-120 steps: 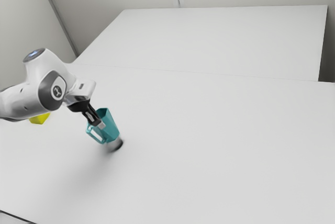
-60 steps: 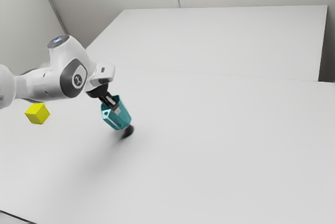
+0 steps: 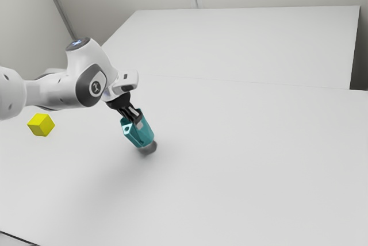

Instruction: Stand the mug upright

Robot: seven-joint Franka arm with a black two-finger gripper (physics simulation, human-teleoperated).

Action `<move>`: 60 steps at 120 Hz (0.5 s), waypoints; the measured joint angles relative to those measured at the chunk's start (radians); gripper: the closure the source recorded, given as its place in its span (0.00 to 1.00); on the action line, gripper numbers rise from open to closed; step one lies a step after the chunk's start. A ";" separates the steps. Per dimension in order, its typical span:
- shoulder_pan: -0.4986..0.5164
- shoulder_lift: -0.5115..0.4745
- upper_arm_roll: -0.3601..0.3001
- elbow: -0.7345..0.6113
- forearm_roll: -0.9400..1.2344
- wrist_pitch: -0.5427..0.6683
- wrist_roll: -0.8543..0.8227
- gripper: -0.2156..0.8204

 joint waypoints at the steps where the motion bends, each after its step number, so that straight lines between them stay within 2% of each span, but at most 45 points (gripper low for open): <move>1: 0.000 0.001 0.000 0.001 0.000 0.000 -0.002 0.97; 38: 0.007 0.064 0.001 0.071 0.002 -0.009 -0.054 0.97; 60: -0.011 0.110 -0.001 0.140 0.016 -0.070 -0.099 0.97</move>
